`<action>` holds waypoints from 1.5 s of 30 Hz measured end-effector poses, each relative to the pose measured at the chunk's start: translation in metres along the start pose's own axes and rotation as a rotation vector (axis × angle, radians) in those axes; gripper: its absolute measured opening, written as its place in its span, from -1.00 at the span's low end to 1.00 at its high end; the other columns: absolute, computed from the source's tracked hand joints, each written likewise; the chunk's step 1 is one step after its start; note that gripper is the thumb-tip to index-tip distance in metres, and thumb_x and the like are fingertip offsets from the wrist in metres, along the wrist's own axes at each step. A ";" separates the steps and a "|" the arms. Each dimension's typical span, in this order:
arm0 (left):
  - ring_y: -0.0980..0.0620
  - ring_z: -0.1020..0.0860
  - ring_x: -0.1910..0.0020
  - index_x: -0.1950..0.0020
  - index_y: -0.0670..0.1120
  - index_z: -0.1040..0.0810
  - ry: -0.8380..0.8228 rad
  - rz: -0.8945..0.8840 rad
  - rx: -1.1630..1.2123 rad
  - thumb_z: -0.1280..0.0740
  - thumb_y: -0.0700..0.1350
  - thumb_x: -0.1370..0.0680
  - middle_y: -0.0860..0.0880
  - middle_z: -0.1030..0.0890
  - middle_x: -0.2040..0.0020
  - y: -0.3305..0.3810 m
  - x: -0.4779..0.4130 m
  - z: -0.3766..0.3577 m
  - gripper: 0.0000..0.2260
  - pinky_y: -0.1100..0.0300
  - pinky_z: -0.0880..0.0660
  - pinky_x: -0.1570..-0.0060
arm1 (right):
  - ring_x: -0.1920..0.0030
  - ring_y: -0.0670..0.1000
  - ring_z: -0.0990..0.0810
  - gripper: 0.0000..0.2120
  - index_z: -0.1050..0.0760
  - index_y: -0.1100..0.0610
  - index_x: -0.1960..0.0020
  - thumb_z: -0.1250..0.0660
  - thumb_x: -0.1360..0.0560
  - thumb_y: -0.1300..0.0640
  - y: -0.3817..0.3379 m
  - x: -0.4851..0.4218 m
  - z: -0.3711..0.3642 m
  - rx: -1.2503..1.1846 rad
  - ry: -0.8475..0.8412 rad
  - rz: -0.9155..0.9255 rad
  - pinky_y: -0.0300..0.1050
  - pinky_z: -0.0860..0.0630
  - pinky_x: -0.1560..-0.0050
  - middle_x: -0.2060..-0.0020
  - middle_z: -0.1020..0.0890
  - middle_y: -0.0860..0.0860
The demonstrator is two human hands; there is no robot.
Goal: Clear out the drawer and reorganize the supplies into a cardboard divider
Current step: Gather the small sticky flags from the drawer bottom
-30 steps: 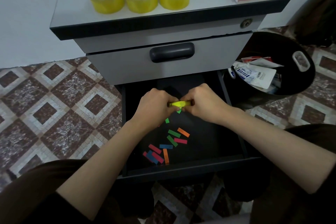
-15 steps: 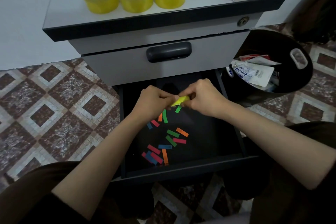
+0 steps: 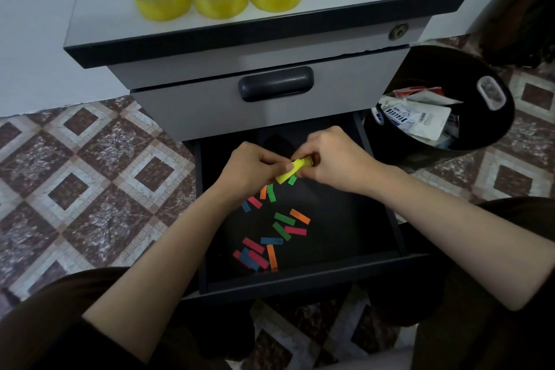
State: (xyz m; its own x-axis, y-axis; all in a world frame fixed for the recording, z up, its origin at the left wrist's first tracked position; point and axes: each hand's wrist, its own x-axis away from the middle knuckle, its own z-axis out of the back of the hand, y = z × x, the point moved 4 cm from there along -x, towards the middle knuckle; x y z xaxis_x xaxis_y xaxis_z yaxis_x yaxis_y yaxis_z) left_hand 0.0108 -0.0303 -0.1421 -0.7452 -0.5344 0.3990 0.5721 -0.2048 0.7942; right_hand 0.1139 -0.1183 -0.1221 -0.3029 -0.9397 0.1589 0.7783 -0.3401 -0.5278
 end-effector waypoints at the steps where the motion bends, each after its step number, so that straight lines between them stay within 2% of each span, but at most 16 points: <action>1: 0.09 -0.57 0.15 -0.03 -0.09 -0.65 -0.003 -0.003 -0.005 -0.36 -0.12 -0.50 0.02 -0.64 0.16 0.000 0.000 -0.001 -0.86 0.19 -0.54 0.04 | 0.17 -0.10 -0.44 -0.76 -0.63 0.11 -0.08 -0.44 -0.43 0.08 -0.001 0.001 0.000 0.035 -0.003 0.001 -0.22 -0.39 0.14 0.18 -0.49 -0.07; 6: 0.00 -0.58 0.14 -0.02 -0.06 -0.65 -0.001 -0.020 -0.069 -0.34 -0.09 -0.52 0.05 -0.64 0.18 0.000 0.000 -0.003 -0.85 0.19 -0.54 0.11 | 0.14 -0.08 -0.49 -0.77 -0.61 0.12 -0.07 -0.43 -0.44 0.08 -0.001 0.004 -0.002 0.020 -0.038 -0.031 -0.22 -0.40 0.14 0.15 -0.58 -0.01; 9: -0.12 -0.59 0.09 -0.02 -0.05 -0.64 -0.003 -0.030 -0.084 -0.32 -0.10 -0.53 0.04 -0.63 0.19 0.003 0.002 -0.004 -0.86 0.10 -0.55 0.09 | 0.14 -0.05 -0.54 -0.78 -0.61 0.09 -0.07 -0.42 -0.45 0.07 -0.003 0.005 -0.005 0.054 -0.064 -0.011 -0.13 -0.51 0.14 0.12 -0.60 0.02; 14: -0.21 -0.59 0.06 0.02 -0.01 -0.64 -0.013 -0.044 -0.119 -0.31 -0.09 -0.54 -0.02 -0.64 0.19 0.006 0.004 -0.006 -0.88 0.00 -0.55 0.07 | 0.21 -0.04 -0.56 -0.84 -0.65 0.13 -0.01 -0.36 -0.49 0.10 -0.006 0.005 -0.003 0.175 -0.050 0.000 -0.14 -0.55 0.18 0.20 -0.60 0.02; 16: -0.17 -0.60 0.10 -0.01 0.01 -0.63 -0.053 -0.087 -0.199 -0.34 -0.04 -0.52 -0.04 -0.65 0.17 0.008 0.005 -0.006 -0.87 0.03 -0.55 0.08 | 0.23 -0.03 -0.56 -0.85 -0.65 0.14 0.01 -0.36 -0.50 0.12 -0.005 0.005 -0.003 0.200 -0.050 -0.001 -0.18 -0.51 0.24 0.22 -0.60 0.03; 18: -0.02 -0.58 0.16 -0.09 -0.01 -0.63 -0.081 -0.158 -0.373 -0.39 -0.01 -0.47 0.03 -0.63 0.16 0.011 0.006 -0.009 -0.78 0.14 -0.53 0.09 | 0.24 -0.01 -0.56 -0.86 -0.65 0.15 0.03 -0.36 -0.49 0.13 -0.005 0.005 -0.004 0.220 -0.049 -0.003 -0.21 -0.47 0.30 0.23 -0.60 0.04; 20: 0.10 -0.54 0.15 -0.13 -0.02 -0.61 -0.041 -0.219 -0.567 -0.40 -0.01 -0.47 0.07 -0.57 0.16 0.013 0.007 -0.010 -0.75 0.21 -0.50 0.07 | 0.25 -0.01 -0.56 -0.87 -0.65 0.15 0.04 -0.35 -0.49 0.16 -0.005 0.005 -0.006 0.234 -0.044 0.002 -0.27 -0.39 0.37 0.23 -0.60 0.04; 23: 0.08 -0.55 0.14 -0.12 0.00 -0.62 0.055 -0.284 -0.709 -0.34 0.03 -0.51 0.03 -0.62 0.12 0.014 0.007 -0.008 -0.77 0.16 -0.51 0.10 | 0.22 -0.02 -0.55 -0.87 -0.65 0.13 0.03 -0.34 -0.49 0.15 -0.006 0.004 -0.007 0.235 -0.034 0.020 -0.30 -0.33 0.38 0.21 -0.60 0.04; 25: 0.07 -0.55 0.13 -0.12 0.03 -0.62 0.100 -0.303 -0.764 -0.30 0.06 -0.53 0.02 -0.63 0.10 0.014 0.007 -0.006 -0.77 0.16 -0.50 0.13 | 0.17 -0.01 -0.56 -0.86 -0.63 0.12 0.01 -0.34 -0.49 0.12 -0.007 0.003 -0.005 0.219 -0.007 0.022 -0.24 -0.38 0.31 0.17 -0.61 0.03; 29: 0.13 -0.50 0.18 -0.18 0.04 -0.58 0.155 -0.275 -0.813 -0.27 0.04 -0.55 0.03 -0.63 0.09 0.014 0.006 -0.001 -0.76 0.24 -0.39 0.21 | 0.07 0.03 -0.57 -0.71 -0.59 0.12 -0.11 -0.39 -0.46 0.00 -0.005 0.002 0.001 0.256 0.045 -0.026 -0.12 -0.48 0.17 0.05 -0.59 0.03; 34: 0.08 -0.55 0.13 -0.22 0.04 -0.56 0.182 -0.198 -0.825 -0.27 0.04 -0.56 0.03 -0.63 0.08 0.014 0.005 0.004 -0.74 0.20 -0.44 0.18 | 0.09 0.06 -0.57 -0.66 -0.57 0.15 -0.09 -0.36 -0.47 -0.08 -0.002 0.003 0.002 0.369 0.018 -0.074 -0.12 -0.41 0.21 0.07 -0.59 0.05; 41: 0.06 -0.56 0.10 -0.23 0.03 -0.55 0.174 -0.231 -0.892 -0.25 0.05 -0.57 0.00 -0.62 0.03 0.017 0.007 -0.002 -0.73 0.22 -0.42 0.21 | 0.21 -0.02 -0.42 -0.74 -0.54 0.18 -0.10 -0.31 -0.52 0.02 -0.013 0.007 -0.008 0.366 -0.015 -0.014 -0.16 -0.32 0.26 0.11 -0.52 0.02; 45: 0.04 -0.56 0.06 -0.23 0.01 -0.55 0.173 -0.236 -0.919 -0.23 0.07 -0.57 -0.01 -0.61 0.02 0.016 0.006 -0.003 -0.71 0.21 -0.42 0.17 | 0.20 -0.01 -0.43 -0.79 -0.53 0.18 -0.08 -0.30 -0.53 0.08 -0.015 0.008 -0.007 0.347 -0.010 0.005 -0.16 -0.32 0.25 0.16 -0.45 0.00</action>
State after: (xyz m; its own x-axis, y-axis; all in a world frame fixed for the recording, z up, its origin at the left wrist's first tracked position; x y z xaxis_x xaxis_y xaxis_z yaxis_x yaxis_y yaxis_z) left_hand 0.0162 -0.0397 -0.1284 -0.8568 -0.4953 0.1435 0.5134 -0.8454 0.1474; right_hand 0.0961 -0.1203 -0.1191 -0.2948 -0.9410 0.1661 0.9208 -0.3262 -0.2137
